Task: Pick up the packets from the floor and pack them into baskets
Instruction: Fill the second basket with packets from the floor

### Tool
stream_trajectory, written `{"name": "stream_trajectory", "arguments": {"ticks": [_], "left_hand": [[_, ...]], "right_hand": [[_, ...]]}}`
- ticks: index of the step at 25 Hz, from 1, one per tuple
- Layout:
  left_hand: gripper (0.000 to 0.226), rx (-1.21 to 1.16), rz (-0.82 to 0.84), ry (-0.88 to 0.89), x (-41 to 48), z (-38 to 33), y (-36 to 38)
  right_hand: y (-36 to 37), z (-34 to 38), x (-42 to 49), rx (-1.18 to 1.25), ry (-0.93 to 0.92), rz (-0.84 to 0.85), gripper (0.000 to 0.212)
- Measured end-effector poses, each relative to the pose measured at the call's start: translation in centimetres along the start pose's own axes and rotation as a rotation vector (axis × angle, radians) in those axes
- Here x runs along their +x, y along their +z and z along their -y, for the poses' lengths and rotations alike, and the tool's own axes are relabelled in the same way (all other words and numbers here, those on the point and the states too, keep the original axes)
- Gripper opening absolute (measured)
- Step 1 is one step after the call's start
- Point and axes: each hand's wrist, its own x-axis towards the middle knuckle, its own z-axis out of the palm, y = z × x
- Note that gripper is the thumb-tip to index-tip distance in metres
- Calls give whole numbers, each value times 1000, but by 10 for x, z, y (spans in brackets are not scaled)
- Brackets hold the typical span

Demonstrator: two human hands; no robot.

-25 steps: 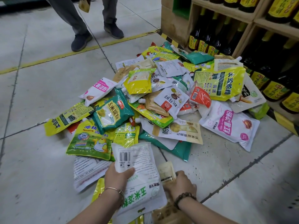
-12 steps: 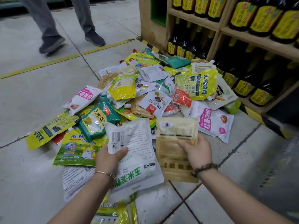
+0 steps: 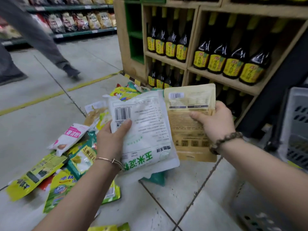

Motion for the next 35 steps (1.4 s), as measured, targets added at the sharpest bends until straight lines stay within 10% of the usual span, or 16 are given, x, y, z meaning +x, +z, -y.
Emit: {"name": "stream_trajectory", "arguments": {"ticks": [13,18,25,35], "left_hand": [[11,-78,530,-24,-87,-52,264],[9,227,664,133,-112,-27,380],[21,1171,916,276,-122,130,495],[32,1145,813,-114,-87,303,505]], "right_hand": [[-293,-3,54,-125,58,-358,38],[-373,-92,96,-196,272,-499,35],[-370,-269,120,-566,722,-430,22],[-344,-370,128,-394,872,-473,29]]}}
